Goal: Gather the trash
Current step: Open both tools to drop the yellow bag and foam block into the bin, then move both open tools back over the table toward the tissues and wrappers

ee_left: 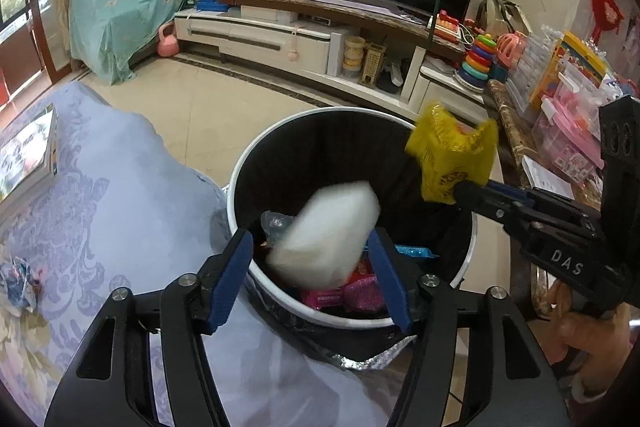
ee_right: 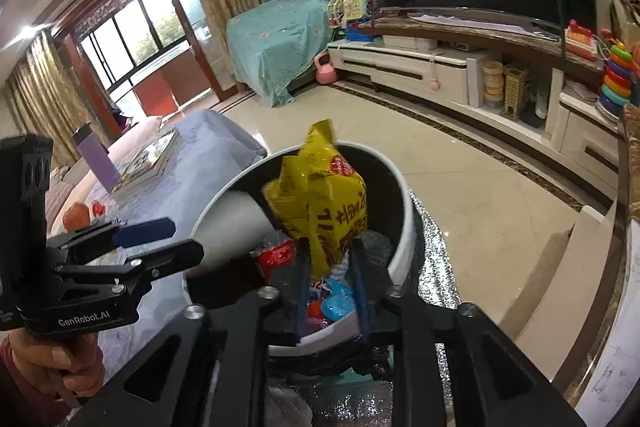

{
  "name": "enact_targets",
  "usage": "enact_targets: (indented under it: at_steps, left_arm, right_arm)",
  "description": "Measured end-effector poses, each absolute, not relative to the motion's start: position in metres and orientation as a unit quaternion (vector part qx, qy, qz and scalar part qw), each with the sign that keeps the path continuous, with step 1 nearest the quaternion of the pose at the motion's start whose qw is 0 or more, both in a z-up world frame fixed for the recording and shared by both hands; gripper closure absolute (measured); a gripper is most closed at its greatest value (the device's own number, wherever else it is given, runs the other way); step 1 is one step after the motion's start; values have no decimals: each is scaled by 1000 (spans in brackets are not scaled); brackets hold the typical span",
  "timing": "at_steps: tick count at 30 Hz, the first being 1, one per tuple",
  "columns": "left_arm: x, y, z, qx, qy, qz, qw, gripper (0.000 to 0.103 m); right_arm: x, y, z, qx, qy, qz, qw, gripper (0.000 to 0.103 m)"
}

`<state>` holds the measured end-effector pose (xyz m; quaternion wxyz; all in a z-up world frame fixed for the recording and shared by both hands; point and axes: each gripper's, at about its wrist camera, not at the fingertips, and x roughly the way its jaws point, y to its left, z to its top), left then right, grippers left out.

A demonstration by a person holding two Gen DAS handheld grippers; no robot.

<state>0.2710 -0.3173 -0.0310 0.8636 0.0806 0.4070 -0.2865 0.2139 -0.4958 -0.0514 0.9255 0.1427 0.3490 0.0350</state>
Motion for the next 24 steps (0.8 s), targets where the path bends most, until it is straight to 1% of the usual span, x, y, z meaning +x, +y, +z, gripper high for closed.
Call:
enact_targets:
  at_steps: [1,2,3,5,7,9,11,12,14,16,19,24]
  left_arm:
    - [270,-315,-31,78,406,-287,864,39]
    - [269,-313,-31,77,406,-287,864,38]
    - [267,-311,-31,75,405,-287,865,38]
    - [263,-305,-31,73,403,-286,866,37]
    - [258,-296,-31,69,400,-281,870,35]
    - [253,-283,-32,61,398,-274,874,34]
    - [248,-268,-32,50,397,-264,877,33]
    - [246,-262,-32,46,397,-259,879,32]
    - [243,-247,-32,36,397,-248,883,32]
    - [238,-229,-33,25,396,-236,887,31]
    - [230,-199,-36,7,398,-215,892,30]
    - [220,-151,-40,-15,400,-179,899,29]
  right_arm:
    - [213,-497,-50,144,348,34,926,75]
    - [212,-498,-50,146,347,34,926,69]
    - [211,-497,-50,147,345,35,926,66]
    - [209,-495,-49,148,345,33,926,55]
    - [207,-493,-49,150,344,35,926,53]
    - [204,-488,-46,154,340,38,927,45]
    - [201,-482,-44,154,335,42,929,30]
    - [199,-477,-42,155,331,46,930,28]
    - [197,-470,-40,157,328,53,930,17]
    - [194,-458,-39,162,327,63,929,11]
    - [192,-439,-37,164,328,79,927,6]
    - [189,-412,-37,164,330,105,924,4]
